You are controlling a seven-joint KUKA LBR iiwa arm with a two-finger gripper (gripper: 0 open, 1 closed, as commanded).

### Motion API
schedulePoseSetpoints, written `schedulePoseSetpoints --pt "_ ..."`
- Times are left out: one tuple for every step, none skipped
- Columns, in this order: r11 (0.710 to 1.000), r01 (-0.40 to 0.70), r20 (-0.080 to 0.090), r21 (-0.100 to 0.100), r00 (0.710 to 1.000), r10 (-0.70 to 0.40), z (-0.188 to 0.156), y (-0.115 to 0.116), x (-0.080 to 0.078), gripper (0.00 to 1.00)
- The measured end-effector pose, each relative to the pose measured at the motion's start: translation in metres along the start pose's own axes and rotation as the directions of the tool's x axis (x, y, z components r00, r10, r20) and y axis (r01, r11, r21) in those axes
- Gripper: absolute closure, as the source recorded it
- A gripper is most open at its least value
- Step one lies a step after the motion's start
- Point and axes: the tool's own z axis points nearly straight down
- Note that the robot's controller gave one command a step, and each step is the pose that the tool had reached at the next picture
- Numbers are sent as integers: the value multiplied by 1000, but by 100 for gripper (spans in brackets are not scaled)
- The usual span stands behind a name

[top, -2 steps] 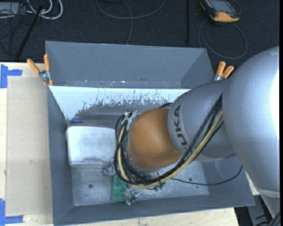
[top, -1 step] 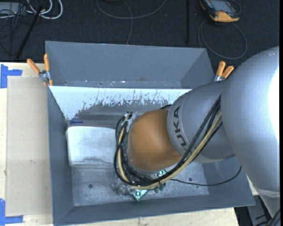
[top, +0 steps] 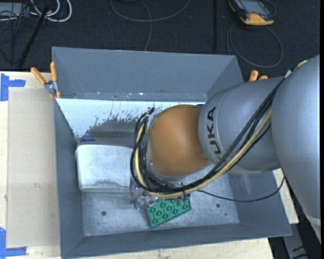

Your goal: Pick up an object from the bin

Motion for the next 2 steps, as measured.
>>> schedulePoseSetpoints --pt "1000 -1 -4 -1 1000 1 2 0 1 0" --pt "1000 10 -9 -1 1000 -10 5 -47 36 0"
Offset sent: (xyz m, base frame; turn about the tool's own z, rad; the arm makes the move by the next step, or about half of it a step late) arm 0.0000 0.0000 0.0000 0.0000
